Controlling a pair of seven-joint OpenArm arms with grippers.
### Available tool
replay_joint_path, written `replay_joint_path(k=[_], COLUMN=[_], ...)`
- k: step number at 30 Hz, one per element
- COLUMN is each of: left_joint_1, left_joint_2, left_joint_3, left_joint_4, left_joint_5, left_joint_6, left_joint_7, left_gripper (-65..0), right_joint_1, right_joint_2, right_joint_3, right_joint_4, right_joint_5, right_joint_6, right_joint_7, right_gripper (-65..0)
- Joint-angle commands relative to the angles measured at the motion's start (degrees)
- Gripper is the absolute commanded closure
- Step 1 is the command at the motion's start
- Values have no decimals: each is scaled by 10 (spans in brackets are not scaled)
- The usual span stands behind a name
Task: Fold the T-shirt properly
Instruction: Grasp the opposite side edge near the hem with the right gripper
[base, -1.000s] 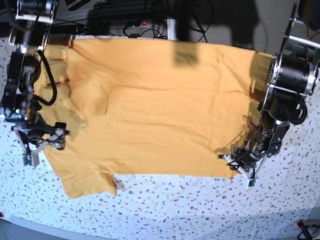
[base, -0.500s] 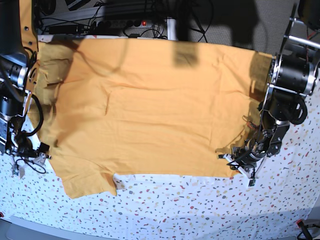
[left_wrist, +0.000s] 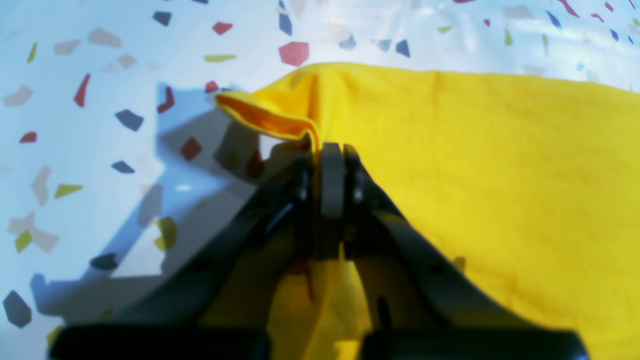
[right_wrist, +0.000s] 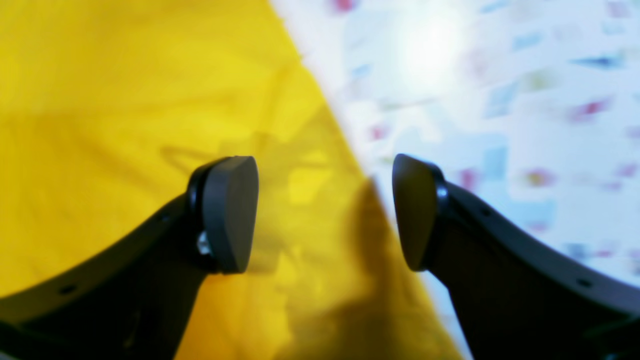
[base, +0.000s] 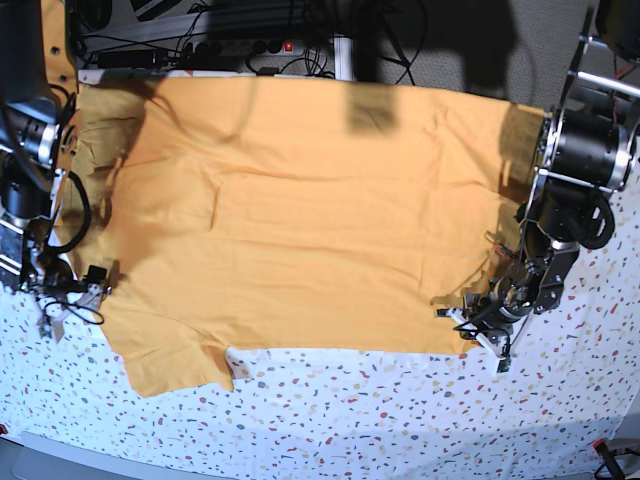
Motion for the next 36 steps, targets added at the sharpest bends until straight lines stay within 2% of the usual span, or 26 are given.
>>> replay_joint_path(k=[1, 5, 9, 11, 14, 15, 20, 24, 26, 31, 36], left_joint_1=[-22, -23, -23, -23, -22, -23, -23, -23, -22, -20, -14], left_joint_2=[-3, -3, -3, -3, -3, -3, -3, -4, -5, -5, -10], left_joint_3=[-2, -2, -2, -2, -2, -2, -2, -2, -2, -2, -2], left_joint_4=[8, 8, 8, 8, 8, 8, 22, 60, 84, 128, 150], left_joint_5=[-4, -4, -4, -4, -4, -4, 25, 50, 49, 49, 49], left_joint_6=[-2, -2, -2, -2, -2, -2, -2, -2, -2, -2, -2], left_joint_7=[-9, -9, -9, -9, -9, -10, -8, 29, 55, 100, 129], left_gripper=[0, 0, 0, 0, 0, 0, 0, 0, 0, 0, 0], right_joint_1=[8, -17, -20, -20, -19, -18, -19, -23, -28, -69, -143], right_joint_2=[11, 12, 12, 12, 12, 12, 12, 12, 13, 13, 13], right_joint_3=[0, 0, 0, 0, 0, 0, 0, 0, 0, 0, 0], right_joint_4=[9, 9, 9, 9, 9, 10, 42, 89, 114, 200, 323], right_joint_5=[3, 2, 3, 3, 5, 5, 5, 29, 50, 61, 61], right_joint_6=[5, 5, 6, 6, 6, 6, 11, 13, 27, 91, 92], right_joint_7=[14, 34, 29, 29, 29, 28, 11, -24, -41, -45, -57], right_gripper=[-409, -335, -318, -238, -36, 0, 0, 0, 0, 0, 0])
